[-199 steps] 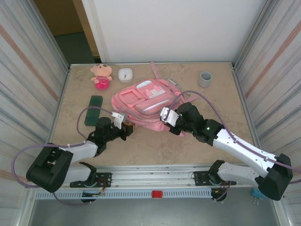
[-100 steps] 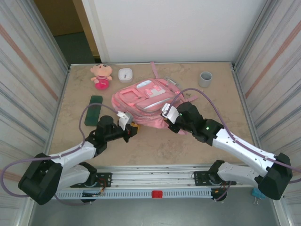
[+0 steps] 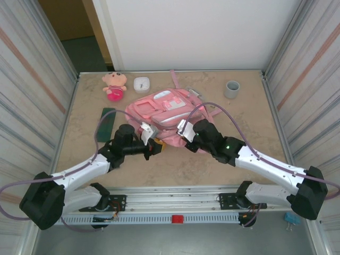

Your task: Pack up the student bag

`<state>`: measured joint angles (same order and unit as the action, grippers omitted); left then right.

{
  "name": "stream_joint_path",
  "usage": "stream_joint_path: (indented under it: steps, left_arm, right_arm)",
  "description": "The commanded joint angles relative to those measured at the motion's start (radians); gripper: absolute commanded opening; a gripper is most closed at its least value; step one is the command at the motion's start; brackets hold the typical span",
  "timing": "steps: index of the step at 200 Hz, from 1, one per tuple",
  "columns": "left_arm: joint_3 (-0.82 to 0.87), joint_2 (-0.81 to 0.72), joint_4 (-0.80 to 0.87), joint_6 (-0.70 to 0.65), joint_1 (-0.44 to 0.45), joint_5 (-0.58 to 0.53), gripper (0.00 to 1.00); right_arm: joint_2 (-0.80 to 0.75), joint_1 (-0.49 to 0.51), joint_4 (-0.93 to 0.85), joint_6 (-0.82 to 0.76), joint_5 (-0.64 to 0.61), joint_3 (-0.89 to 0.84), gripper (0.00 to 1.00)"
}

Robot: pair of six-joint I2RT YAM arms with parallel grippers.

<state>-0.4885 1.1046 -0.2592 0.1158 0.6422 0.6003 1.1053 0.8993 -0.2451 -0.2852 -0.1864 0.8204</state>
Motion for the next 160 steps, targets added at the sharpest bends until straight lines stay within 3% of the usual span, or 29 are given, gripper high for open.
stream_joint_path:
  steps: [1, 134, 160]
  left_arm:
    - [-0.064, -0.005, -0.038, -0.034, 0.045, 0.141, 0.0]
    - [-0.145, 0.05, 0.034, -0.013, 0.122, 0.059, 0.0]
    - [-0.14, 0.024, 0.052, -0.036, 0.122, 0.03, 0.18]
  right_arm:
    - [0.014, 0.005, 0.14, 0.065, -0.046, 0.0, 0.0]
    - [0.013, 0.026, 0.173, 0.063, 0.071, -0.029, 0.03]
    - [-0.005, -0.004, 0.153, 0.053, 0.137, -0.037, 0.02]
